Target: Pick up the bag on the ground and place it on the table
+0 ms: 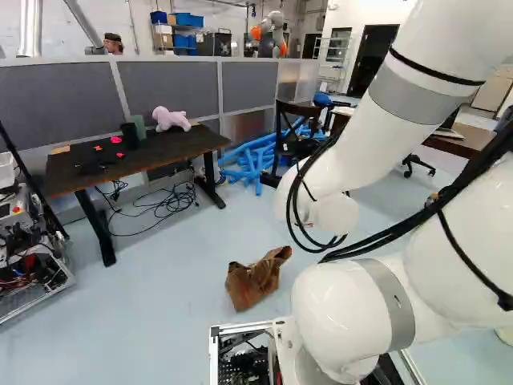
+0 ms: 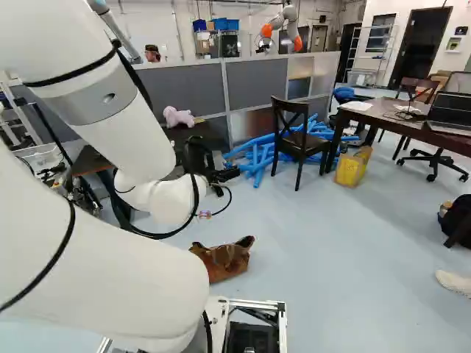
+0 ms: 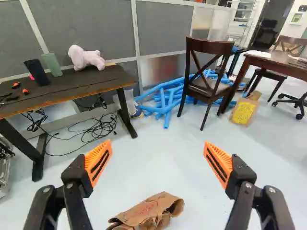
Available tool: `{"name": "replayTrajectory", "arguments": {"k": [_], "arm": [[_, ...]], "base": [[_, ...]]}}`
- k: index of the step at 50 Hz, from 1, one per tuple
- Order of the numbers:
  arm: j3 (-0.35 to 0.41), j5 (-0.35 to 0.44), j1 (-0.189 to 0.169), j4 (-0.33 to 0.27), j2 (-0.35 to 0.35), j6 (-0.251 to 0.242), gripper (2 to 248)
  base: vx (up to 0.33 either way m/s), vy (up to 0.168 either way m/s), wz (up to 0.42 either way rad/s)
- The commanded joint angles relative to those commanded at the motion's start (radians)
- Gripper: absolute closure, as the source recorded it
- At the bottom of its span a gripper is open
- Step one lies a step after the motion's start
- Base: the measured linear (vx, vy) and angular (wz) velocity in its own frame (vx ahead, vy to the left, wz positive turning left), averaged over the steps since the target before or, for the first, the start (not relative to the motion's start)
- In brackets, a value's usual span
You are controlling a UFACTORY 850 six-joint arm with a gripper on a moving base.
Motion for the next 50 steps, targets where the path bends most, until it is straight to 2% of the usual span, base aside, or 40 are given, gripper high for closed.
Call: {"name": "replayTrajectory", "arguments": {"k": [31, 50], "arm": [[-0.105, -0.03, 0.002, 0.0, -0.119, 0.0, 3], [-0.187, -0.074, 0.03, 0.003, -0.25, 0.0, 3]], "base": [[0.004, 0.0, 0.001], [0.0, 0.0, 0.0]]}}
